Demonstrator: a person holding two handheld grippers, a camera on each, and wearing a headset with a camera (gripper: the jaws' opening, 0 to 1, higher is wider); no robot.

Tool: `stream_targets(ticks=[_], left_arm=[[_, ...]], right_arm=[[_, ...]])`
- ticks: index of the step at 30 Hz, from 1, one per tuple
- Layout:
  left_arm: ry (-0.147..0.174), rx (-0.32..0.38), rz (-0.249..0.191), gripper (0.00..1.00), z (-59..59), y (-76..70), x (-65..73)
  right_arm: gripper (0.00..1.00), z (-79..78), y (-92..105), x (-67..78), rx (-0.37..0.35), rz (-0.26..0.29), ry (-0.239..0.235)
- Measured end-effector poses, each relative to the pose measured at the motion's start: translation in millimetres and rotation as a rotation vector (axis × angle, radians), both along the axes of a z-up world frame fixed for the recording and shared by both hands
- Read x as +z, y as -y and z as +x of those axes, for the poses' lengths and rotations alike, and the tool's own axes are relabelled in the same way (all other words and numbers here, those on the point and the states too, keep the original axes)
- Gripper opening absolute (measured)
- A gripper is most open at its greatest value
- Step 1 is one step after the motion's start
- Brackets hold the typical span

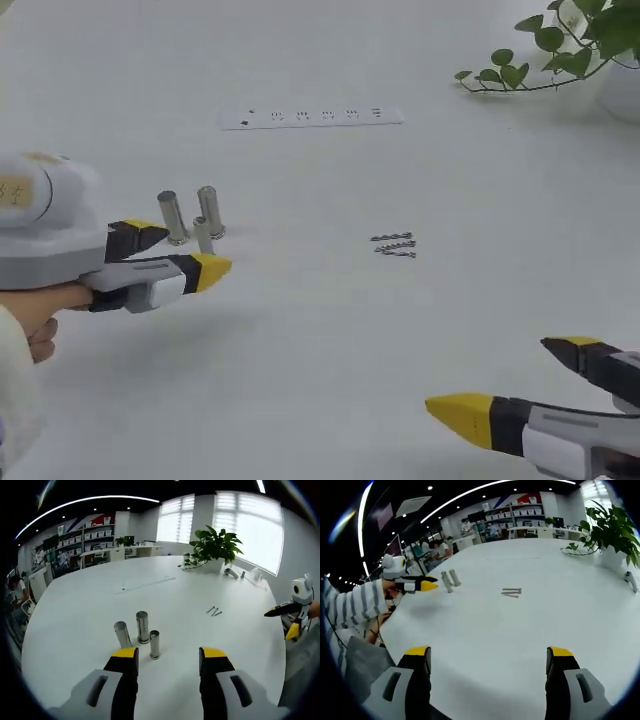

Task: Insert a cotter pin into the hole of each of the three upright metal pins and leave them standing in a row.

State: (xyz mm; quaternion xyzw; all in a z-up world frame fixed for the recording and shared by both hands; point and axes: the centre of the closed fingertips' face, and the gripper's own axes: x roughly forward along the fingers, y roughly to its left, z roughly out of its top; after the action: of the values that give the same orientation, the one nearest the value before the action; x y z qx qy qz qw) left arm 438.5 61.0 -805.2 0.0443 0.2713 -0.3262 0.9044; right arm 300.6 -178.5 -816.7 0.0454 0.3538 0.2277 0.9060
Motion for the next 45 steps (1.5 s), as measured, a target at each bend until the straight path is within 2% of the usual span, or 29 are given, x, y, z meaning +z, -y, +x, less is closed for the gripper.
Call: stream_targets(ticks=[1,4,7,12,19,23,27,28,29,33,36,40,44,45], left_arm=[[0.008,-0.008,0.013,0.46,1.7,-0.2,-0.9],[0.006,-0.017,0.047,0.46,5.7,-2.6,-6.5],[0.033,-0.034,0.1,0.42,11.2,-5.8,-10.3],[0.036,-0.062,0.115,0.36,16.3,-3.0,-15.6],[0.035,-0.066,0.128,0.27,25.7,-2.3,-22.3],[0.037,-0.074,0.157,0.22,30.2,-2.1,-29.0],[0.035,-0.069,0.151,0.16,34.0,-0.9,-32.0],[0.035,-0.051,0.156,0.15,35.7,-2.2,-32.6],[0.037,-0.051,0.169,0.15,36.6,-2.3,-33.8],[0.045,-0.061,0.175,0.12,36.9,1.5,-35.1],[0.04,-0.061,0.167,0.09,36.4,5.5,-35.9],[0.044,-0.052,0.169,0.08,37.5,7.7,-35.9],[0.025,-0.037,0.142,0.08,37.7,7.7,-35.4],[0.031,-0.048,0.148,0.07,37.2,8.0,-35.1]], right_arm=[[0.97,-0.4,-0.9,-0.1,0.001,0.001,-0.001],[0.97,-1.4,-1.6,-0.3,0.003,0.0,-0.003],[0.96,-1.6,-2.8,-0.2,0.005,0.003,-0.001],[0.93,-4.0,-4.0,-2.0,0.007,0.002,-0.008],[0.93,-4.9,-5.0,-3.3,0.004,-0.004,-0.015],[0.91,-5.3,-5.8,-4.2,0.006,-0.007,-0.021],[0.9,-5.2,-6.4,-4.6,0.009,-0.01,-0.021],[0.9,-5.1,-6.5,-4.8,0.01,-0.011,-0.022],[0.9,-4.8,-6.4,-4.9,0.01,-0.012,-0.021],[0.89,-4.0,-5.7,-5.5,0.009,-0.012,-0.021],[0.88,-4.9,-5.4,-6.2,0.016,-0.01,-0.028],[0.87,-5.6,-3.8,-7.2,0.021,-0.011,-0.029],[0.87,-5.3,-2.3,-7.3,0.021,-0.009,-0.027],[0.87,-5.3,-2.0,-7.1,0.021,-0.008,-0.026]])
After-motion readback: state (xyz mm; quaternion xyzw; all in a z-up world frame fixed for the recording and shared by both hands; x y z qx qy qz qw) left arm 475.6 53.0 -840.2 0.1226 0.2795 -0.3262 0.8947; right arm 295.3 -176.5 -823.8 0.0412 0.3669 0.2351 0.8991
